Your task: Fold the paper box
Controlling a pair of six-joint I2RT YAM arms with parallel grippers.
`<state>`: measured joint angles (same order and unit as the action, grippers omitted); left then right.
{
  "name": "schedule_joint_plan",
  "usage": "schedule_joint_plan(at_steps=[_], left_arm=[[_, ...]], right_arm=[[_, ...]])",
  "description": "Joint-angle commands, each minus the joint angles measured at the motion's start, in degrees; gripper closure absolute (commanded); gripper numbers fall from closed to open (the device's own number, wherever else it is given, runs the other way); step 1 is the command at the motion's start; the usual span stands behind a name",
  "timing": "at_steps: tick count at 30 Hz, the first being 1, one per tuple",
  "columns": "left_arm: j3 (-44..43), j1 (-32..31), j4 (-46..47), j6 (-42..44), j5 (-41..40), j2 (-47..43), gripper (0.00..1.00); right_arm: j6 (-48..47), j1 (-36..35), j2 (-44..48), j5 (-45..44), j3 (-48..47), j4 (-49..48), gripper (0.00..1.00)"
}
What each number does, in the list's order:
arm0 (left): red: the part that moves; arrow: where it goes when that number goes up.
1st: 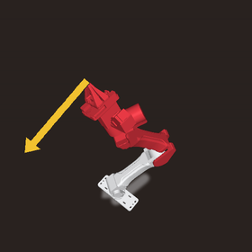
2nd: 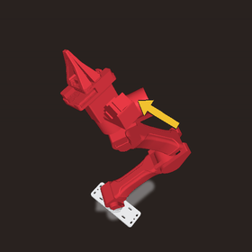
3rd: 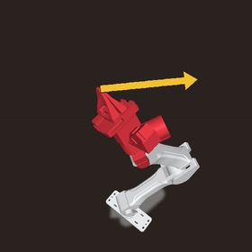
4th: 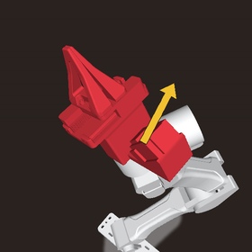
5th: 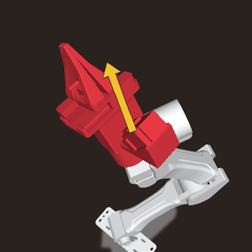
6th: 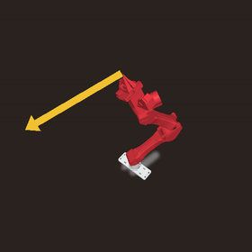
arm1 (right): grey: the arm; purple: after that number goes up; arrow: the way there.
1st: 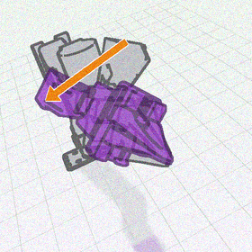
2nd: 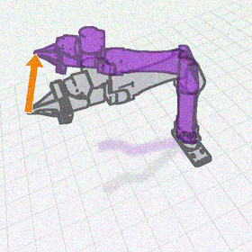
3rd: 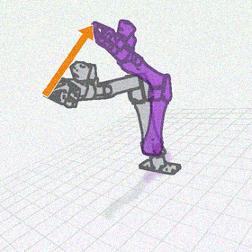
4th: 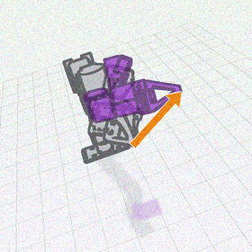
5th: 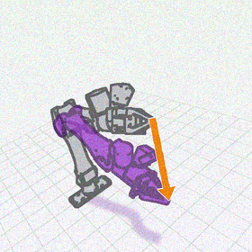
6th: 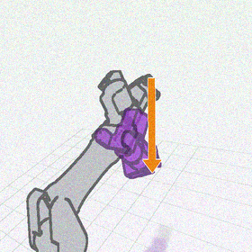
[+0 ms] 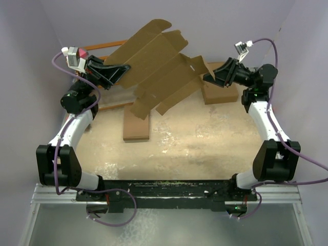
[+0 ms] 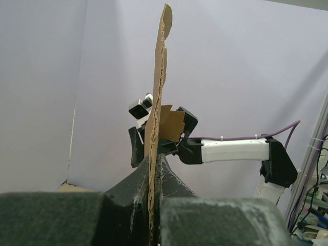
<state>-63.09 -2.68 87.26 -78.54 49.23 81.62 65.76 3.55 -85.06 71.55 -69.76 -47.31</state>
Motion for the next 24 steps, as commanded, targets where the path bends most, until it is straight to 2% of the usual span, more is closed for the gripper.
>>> schedule_joint_plan(at_steps=[1,7,19,24], left_arm=[[-2.0,0.2,7.3,-1.2,-1.9,-1.4,0.96],[-2.4,0.1,7.3,-1.7,-2.3,-1.3,0.96],[-2.2,0.0,7.3,-2.3,-5.2,-1.6,0.96],[-2.2,-0.2,7.3,-2.5,-6.0,-1.5,0.96]], right_arm=[[-3.5,-0.7,2.6,-0.4,0.9,0.9,0.37],[-4.2,-2.0,2.3,-0.2,1.2,1.5,0.37],[0.5,-4.0,3.0,0.2,3.1,-5.1,0.40],[4.4,-4.3,2.4,0.2,3.6,-10.3,0.52]])
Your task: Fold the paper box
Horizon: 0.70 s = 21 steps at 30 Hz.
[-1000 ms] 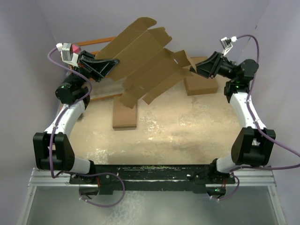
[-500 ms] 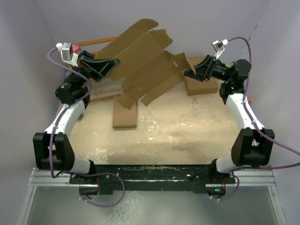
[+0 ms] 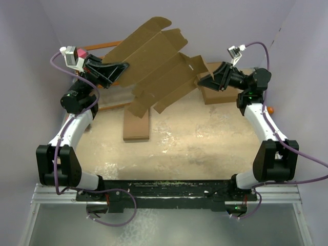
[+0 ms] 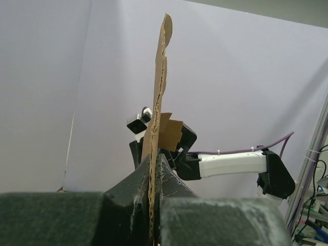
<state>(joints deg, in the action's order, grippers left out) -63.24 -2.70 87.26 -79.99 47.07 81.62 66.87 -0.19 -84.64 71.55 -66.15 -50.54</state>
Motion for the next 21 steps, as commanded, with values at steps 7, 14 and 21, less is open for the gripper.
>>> schedule_joint_plan(at_steps=[7,14,21], left_arm=[[-1.8,-0.3,7.3,-1.2,-4.5,-1.1,0.96],[-0.9,-0.4,7.3,-1.1,-4.9,-0.4,0.96],[1.7,0.0,7.3,0.4,-3.1,0.8,0.96]], right_arm=[[6.9,-0.8,1.8,0.4,0.3,-11.5,0.75],[7.0,-0.8,2.9,1.0,1.0,-12.5,1.00],[-28.5,-0.4,8.8,-2.7,-1.6,24.1,0.90]])
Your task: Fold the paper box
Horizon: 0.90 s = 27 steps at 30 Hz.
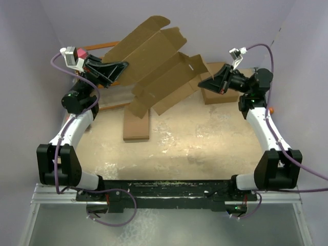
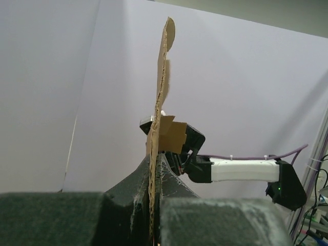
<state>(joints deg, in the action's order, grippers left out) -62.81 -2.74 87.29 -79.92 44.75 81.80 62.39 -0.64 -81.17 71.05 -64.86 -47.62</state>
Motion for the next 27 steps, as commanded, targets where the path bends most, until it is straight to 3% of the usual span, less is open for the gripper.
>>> schedule_joint_plan(at_steps=[1,2,3,4,5,9,11,15,20,23,25,27], left_arm=[[1.8,0.2,7.3,0.4,0.2,0.9,0.96],[2.4,0.5,7.3,0.4,1.2,1.0,0.96],[3.1,0.6,7.2,0.3,2.5,1.0,0.96],[3.8,0.8,7.3,0.4,3.7,1.1,0.96],[4.6,0.9,7.3,0.4,5.0,1.2,0.96],[8.1,1.0,7.3,-0.1,10.2,2.5,0.96],[10.0,0.8,7.2,-0.5,12.6,3.1,0.96],[15.9,-1.3,7.0,0.9,15.1,3.8,0.96],[23.2,-7.5,4.1,8.2,11.8,4.5,0.96],[25.2,-9.6,-0.8,14.0,10.4,5.3,0.96],[25.8,-10.4,-3.2,16.8,9.9,7.2,0.96],[25.9,-10.7,-2.6,17.8,9.3,9.6,0.96]], right_arm=[[-33.1,0.4,6.7,-2.7,-3.7,28.3,0.61],[-41.6,1.2,8.1,-5.1,-4.4,39.3,0.42],[-50.5,2.1,10.0,-8.8,-4.6,45.4,0.29],[-58.8,3.0,11.8,-12.4,-4.5,51.3,0.17],[-64.7,4.2,13.9,-14.9,-4.3,55.4,0.13],[-87.8,6.2,17.2,-22.5,-5.2,73.3,0.09],[-92.1,7.2,18.8,-23.3,-5.2,77.0,0.09],[-93.9,8.1,20.7,-18.8,-6.8,78.2,0.08],[-102.6,7.8,17.6,2.7,-2.4,77.8,0.08],[-102.6,7.6,16.3,-0.7,0.1,77.0,0.08],[-111.2,7.6,15.4,-4.6,1.7,77.1,0.09],[-113.5,7.6,15.0,-4.4,4.0,76.4,0.11]])
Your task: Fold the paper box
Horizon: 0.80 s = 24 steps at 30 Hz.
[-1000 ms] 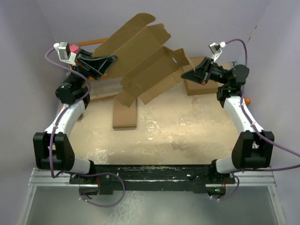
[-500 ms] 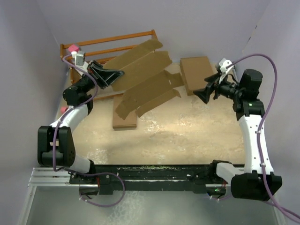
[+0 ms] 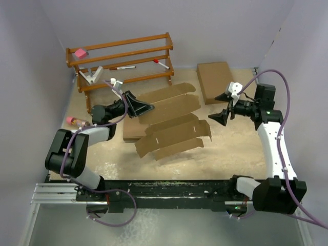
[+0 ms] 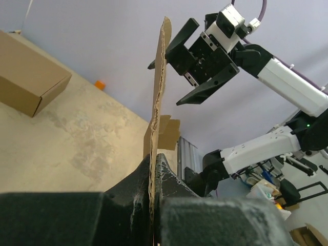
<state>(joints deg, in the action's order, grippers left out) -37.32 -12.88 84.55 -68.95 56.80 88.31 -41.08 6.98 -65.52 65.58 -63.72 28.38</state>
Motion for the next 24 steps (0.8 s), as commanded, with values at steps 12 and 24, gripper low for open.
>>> schedule_joint_plan(at_steps=[12,24], left_arm=[[-0.4,-2.3,-20.2,18.5,-19.2,2.6,0.96],[-4.6,-5.1,-37.2,4.6,-17.4,-1.3,0.96]], right_arm=[[-27.8,-12.0,-0.7,-3.9,12.2,1.3,0.11],[-33.6,-24.9,-4.7,-17.2,4.2,-4.3,0.16]])
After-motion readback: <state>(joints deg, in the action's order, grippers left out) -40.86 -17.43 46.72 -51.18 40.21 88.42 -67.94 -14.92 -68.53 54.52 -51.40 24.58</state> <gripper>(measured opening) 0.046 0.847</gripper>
